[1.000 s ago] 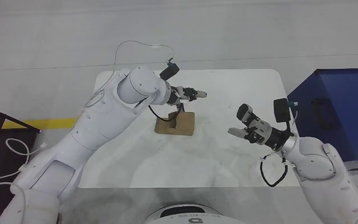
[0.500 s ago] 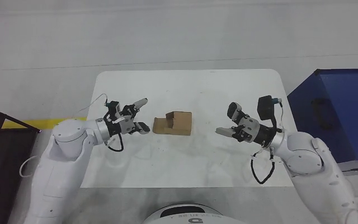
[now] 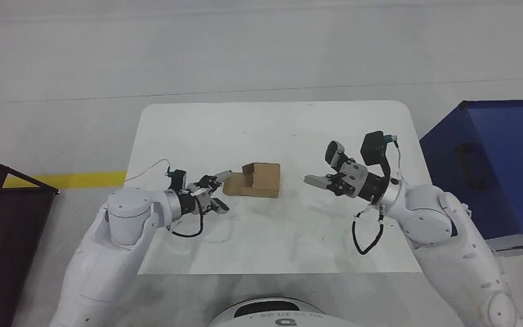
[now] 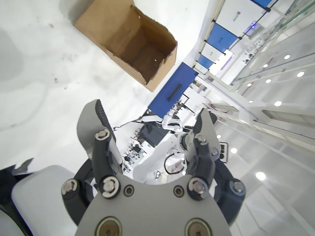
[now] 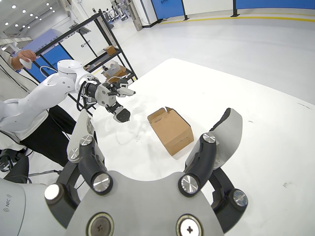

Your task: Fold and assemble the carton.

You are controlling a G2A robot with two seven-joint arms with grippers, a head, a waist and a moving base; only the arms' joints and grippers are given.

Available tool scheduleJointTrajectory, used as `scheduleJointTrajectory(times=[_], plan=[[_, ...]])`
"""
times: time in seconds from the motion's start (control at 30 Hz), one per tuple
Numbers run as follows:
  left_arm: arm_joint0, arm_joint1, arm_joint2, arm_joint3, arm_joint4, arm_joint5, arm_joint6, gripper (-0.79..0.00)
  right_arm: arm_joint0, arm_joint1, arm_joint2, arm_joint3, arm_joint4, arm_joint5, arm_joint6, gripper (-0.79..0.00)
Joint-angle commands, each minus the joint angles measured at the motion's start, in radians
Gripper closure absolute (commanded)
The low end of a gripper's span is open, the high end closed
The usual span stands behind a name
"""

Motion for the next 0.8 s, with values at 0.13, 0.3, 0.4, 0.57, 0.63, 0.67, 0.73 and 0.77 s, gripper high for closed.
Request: scheduleJointTrajectory(times=[0.13, 0.3, 0.4, 0.57, 0.63, 0.67, 0.73, 0.77], plan=[[-0.115, -0.009, 0.092, 0.048, 0.038, 0.186, 0.068, -0.748, -0.031, 0.002, 0.038, 0.003, -0.002, -0.008, -0.024, -0.785], [-0.198, -0.024, 0.164, 0.08, 0.002, 0.229, 0.123, -0.468, -0.047, 0.002, 0.057, 0.007, 0.0, -0.019, -0.041, -0.785], [-0.228, -0.029, 0.198, 0.112, -0.024, 0.229, 0.149, -0.382, -0.058, 0.002, 0.069, 0.014, 0.001, -0.025, -0.056, -0.785], [-0.265, -0.033, 0.247, 0.167, -0.077, 0.229, 0.188, -0.342, -0.077, 0.002, 0.088, 0.019, 0.0, -0.034, -0.081, -0.785], [-0.284, -0.034, 0.267, 0.178, -0.098, 0.229, 0.196, -0.332, -0.083, 0.002, 0.094, 0.019, 0.0, -0.038, -0.087, -0.785], [-0.294, -0.035, 0.278, 0.181, -0.106, 0.229, 0.199, -0.329, -0.085, 0.001, 0.096, 0.019, 0.0, -0.038, -0.09, -0.785], [-0.312, -0.036, 0.296, 0.191, -0.12, 0.229, 0.21, -0.302, -0.089, 0.001, 0.098, 0.02, -0.002, -0.04, -0.093, -0.785], [-0.319, -0.036, 0.305, 0.196, -0.126, 0.229, 0.216, -0.292, -0.09, 0.001, 0.099, 0.021, -0.001, -0.041, -0.096, -0.785]])
